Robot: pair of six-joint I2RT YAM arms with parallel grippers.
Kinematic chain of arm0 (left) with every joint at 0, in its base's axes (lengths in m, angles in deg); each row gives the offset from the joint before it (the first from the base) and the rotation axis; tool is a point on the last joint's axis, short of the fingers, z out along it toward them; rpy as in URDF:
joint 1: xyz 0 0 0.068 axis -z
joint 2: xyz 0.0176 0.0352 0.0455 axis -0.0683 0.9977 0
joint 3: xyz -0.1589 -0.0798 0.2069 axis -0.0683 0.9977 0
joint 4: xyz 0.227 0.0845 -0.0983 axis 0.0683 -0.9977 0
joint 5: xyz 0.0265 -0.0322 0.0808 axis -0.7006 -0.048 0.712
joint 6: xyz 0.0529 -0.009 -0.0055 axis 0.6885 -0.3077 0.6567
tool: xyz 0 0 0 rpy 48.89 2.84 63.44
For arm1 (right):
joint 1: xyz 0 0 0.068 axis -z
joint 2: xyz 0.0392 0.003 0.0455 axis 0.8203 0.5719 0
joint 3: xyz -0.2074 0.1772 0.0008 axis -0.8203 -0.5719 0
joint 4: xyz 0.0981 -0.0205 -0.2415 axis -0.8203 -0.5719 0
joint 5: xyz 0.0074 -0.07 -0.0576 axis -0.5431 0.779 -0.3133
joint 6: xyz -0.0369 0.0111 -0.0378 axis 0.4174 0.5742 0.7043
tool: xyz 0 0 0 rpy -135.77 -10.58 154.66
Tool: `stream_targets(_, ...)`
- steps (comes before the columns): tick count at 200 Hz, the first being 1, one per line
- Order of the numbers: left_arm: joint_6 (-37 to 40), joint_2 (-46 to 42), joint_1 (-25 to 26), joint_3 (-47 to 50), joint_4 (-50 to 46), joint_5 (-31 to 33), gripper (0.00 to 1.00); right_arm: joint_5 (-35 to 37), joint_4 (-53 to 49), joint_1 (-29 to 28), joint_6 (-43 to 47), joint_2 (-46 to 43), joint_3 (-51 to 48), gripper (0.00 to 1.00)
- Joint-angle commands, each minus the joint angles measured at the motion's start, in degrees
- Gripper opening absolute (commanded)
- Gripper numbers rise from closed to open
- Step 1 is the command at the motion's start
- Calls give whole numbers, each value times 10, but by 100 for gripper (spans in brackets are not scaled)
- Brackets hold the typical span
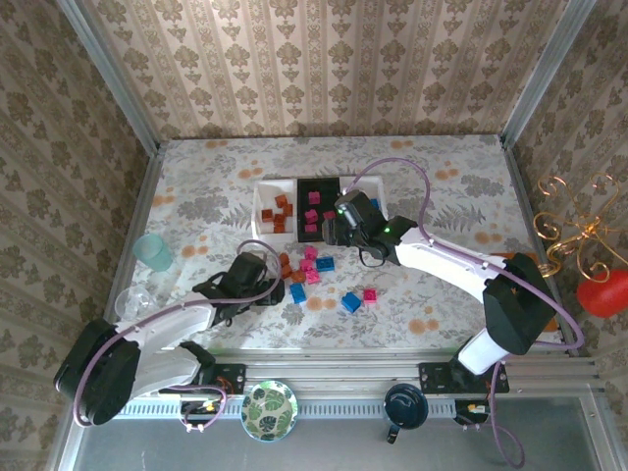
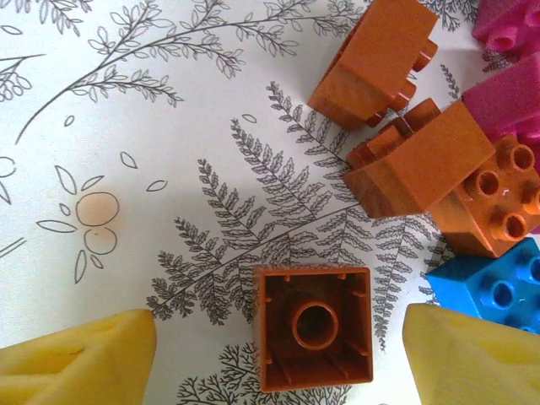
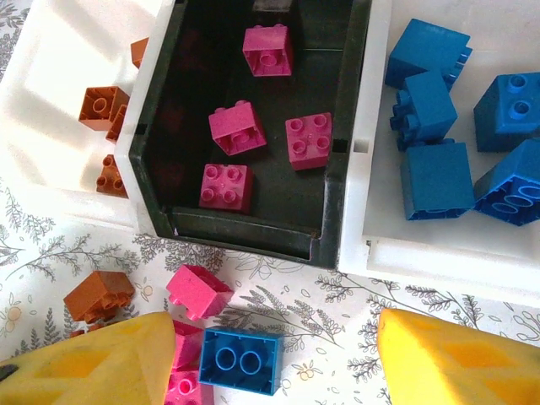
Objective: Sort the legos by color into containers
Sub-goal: Pick up the lego from the center of the table.
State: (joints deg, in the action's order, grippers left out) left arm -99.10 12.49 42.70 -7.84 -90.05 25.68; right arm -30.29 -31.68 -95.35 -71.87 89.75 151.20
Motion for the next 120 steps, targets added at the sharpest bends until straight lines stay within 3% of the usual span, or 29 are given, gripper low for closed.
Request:
stream_targets(1, 3, 22, -3, 1, 18, -6, 78, 18, 6, 1, -11, -12, -7, 66)
stream_targets(55, 7, 102, -3, -17, 61, -15, 53, 23, 3, 2, -10, -23, -17, 66)
stream_targets(87, 6, 65, 0, -25, 39, -17, 40, 25, 3, 2, -9, -32, -26, 66)
stream_targets(120, 21, -2, -5, -76, -14, 4, 38, 25, 7, 2, -12, -44, -37, 66)
